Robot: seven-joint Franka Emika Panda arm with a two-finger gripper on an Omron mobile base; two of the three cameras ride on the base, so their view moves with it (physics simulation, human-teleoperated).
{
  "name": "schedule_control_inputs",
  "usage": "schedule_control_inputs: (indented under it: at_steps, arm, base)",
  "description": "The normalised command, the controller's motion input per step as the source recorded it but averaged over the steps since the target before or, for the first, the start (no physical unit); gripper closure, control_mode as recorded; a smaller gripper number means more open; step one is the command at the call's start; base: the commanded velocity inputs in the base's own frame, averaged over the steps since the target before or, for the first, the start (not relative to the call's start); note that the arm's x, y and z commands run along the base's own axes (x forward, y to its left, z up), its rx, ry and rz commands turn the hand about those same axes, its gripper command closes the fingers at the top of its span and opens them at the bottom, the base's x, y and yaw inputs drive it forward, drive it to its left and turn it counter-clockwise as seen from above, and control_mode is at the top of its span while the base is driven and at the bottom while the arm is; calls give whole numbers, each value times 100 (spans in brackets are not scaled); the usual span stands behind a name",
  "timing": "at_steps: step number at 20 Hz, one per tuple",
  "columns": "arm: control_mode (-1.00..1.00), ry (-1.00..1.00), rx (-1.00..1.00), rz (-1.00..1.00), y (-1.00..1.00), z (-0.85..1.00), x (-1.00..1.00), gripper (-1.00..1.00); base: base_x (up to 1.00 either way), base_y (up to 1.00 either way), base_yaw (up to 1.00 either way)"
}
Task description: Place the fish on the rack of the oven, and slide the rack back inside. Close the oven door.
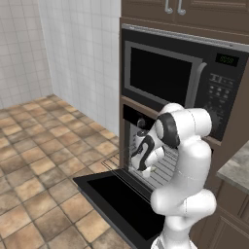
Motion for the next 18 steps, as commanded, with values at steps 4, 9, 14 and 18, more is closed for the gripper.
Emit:
schedule_control_inputs:
  at_steps: [4, 9, 14, 18]
  arm:
    - [-100, -1, 0, -1, 11, -67, 38, 100]
    - [-100, -3, -3, -3, 36, -87, 36, 100]
    - [-100, -3, -6, -5, 52, -100, 38, 100]
    - [-100, -2, -5, -5, 42, -97, 40, 100]
  base:
    - [0, 0, 0]
    - [0, 0, 0]
    - [0, 0, 0]
    - [0, 0, 0]
